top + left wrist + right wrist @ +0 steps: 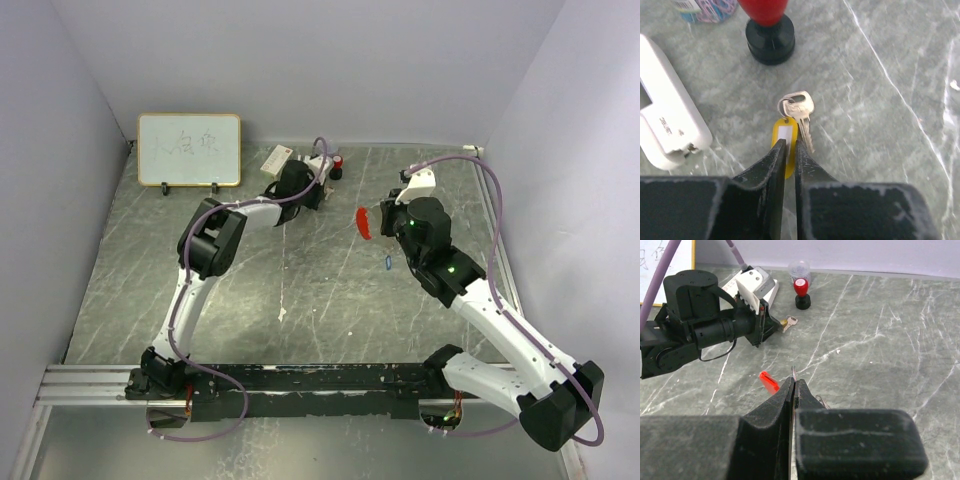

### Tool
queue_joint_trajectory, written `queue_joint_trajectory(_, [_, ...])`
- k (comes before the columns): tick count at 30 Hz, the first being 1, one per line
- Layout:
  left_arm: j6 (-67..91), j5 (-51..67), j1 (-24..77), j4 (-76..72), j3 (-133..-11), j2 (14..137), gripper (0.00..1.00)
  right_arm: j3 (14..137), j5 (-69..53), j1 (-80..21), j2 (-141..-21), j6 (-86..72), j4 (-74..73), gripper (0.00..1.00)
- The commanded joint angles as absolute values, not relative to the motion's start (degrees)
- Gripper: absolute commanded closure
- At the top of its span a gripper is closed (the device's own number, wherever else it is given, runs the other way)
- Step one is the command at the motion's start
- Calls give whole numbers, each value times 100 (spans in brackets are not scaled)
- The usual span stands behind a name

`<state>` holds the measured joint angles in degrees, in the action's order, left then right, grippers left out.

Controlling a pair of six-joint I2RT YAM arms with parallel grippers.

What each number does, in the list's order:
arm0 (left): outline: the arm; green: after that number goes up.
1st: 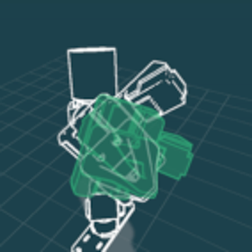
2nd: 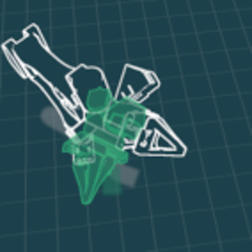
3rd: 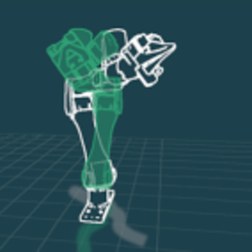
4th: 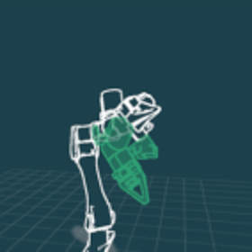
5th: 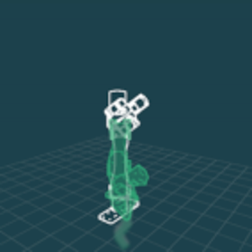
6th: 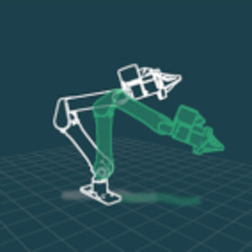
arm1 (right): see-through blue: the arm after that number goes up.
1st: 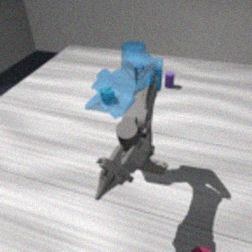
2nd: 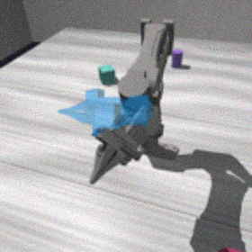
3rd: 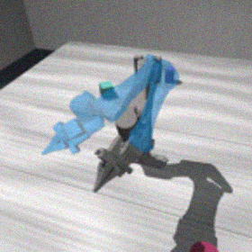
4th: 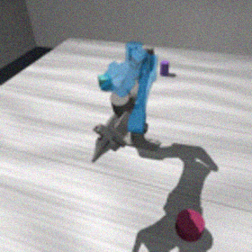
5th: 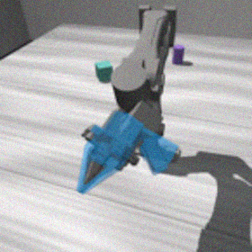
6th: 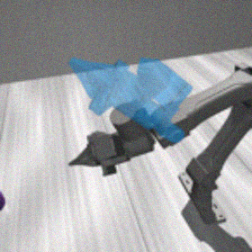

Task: Put the keys on the keyring

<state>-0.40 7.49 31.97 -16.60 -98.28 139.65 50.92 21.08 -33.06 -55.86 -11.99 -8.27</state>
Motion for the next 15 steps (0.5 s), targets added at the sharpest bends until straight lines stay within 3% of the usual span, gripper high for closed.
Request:
queue_joint_trajectory(1, [152, 1019, 3225, -1065, -9283, 13708, 83, 5088, 2058, -3263, -5451, -1227, -694, 100])
queue_joint_trajectory(15, [172, 1421, 3282, -1449, -7292, 12081, 93, 4970, 1922, -3250, -5493, -1269, -598, 100])
